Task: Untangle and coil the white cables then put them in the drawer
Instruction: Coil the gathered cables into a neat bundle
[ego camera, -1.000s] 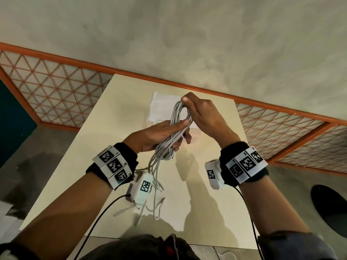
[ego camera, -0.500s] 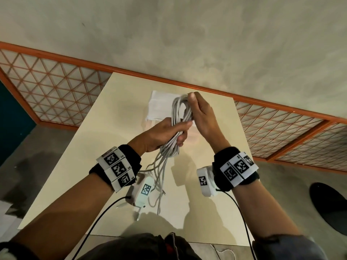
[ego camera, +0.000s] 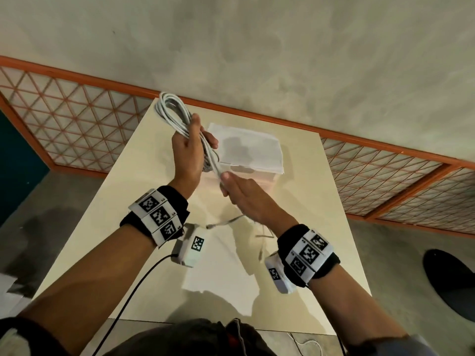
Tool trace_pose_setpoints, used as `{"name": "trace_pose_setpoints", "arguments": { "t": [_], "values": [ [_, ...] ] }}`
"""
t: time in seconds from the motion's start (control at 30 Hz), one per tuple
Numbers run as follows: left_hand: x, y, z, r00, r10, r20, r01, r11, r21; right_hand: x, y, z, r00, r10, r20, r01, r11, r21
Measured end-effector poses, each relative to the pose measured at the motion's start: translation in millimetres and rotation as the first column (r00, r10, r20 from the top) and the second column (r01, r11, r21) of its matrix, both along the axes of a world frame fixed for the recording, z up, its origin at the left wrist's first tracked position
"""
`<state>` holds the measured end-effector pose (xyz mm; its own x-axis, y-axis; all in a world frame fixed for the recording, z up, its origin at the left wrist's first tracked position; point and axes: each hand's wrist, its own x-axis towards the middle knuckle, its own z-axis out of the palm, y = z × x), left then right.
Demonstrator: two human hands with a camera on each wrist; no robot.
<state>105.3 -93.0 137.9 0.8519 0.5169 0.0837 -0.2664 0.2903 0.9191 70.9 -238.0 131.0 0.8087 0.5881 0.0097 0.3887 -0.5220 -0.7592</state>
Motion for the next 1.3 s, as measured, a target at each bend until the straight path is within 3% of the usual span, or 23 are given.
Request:
{"name": "trace_pose_setpoints", "arguments": {
  "t": [0.07, 0.13, 0.3, 0.37, 0.47, 0.57, 0.73, 0.83, 0.93, 1.0, 1.1, 1.3],
  "values": [
    [-1, -2, -1, 0.999, -0.007, -0.032, 0.005, 0.998, -0.067, -8, 8, 1, 0.981, 0.109, 0.157, -0.079, 0.979, -0.187],
    [-2, -2, -3, 0.995, -0.077, -0.057, 0.067, 0.984, -0.163, -12, 11, 3, 0.977, 0.153, 0.149, -0.115, 0.965, -0.236],
    [-2, 6, 0, 0.958, -0.276, -0.079, 0.222, 0.886, -0.407, -7, -9, -3, 0.966, 0.136, -0.218, -0.178, 0.966, -0.187],
    [0, 14, 1, 0.947, -0.313, -0.074, 0.254, 0.87, -0.423, 0, -28, -7, 0.925, 0.122, -0.359, -0.19, 0.969, -0.159],
    [-1, 20, 0, 0.916, -0.392, -0.086, 0.343, 0.876, -0.339, 9, -56, -4, 0.915, 0.084, -0.394, -0.152, 0.978, -0.146],
    [-5, 13, -3, 0.868, -0.481, -0.121, 0.461, 0.872, -0.164, 20, -68, 9, 0.952, 0.083, -0.296, -0.128, 0.982, -0.139],
    [-15, -6, 2, 0.789, -0.587, -0.18, 0.607, 0.791, 0.079, 31, -64, 42, 1.0, 0.018, -0.001, -0.018, 0.992, -0.128],
    [-18, -15, 9, 0.76, -0.603, -0.243, 0.644, 0.749, 0.155, 27, -57, 64, 0.978, -0.011, 0.211, 0.038, 0.991, -0.125],
    [-21, -18, 13, 0.737, -0.621, -0.268, 0.673, 0.711, 0.203, 22, -49, 76, 0.951, -0.041, 0.308, 0.067, 0.995, -0.073],
    [-23, -20, 16, 0.715, -0.652, -0.251, 0.698, 0.685, 0.208, 21, -44, 78, 0.932, -0.035, 0.361, 0.059, 0.997, -0.058],
    [-27, -23, 18, 0.665, -0.729, -0.165, 0.746, 0.658, 0.102, 21, -40, 80, 0.907, -0.042, 0.42, 0.057, 0.998, -0.024],
    [-31, -27, 16, 0.636, -0.762, -0.12, 0.765, 0.644, -0.035, 22, -39, 81, 0.922, -0.036, 0.385, 0.017, 0.999, 0.052]
  ]
}}
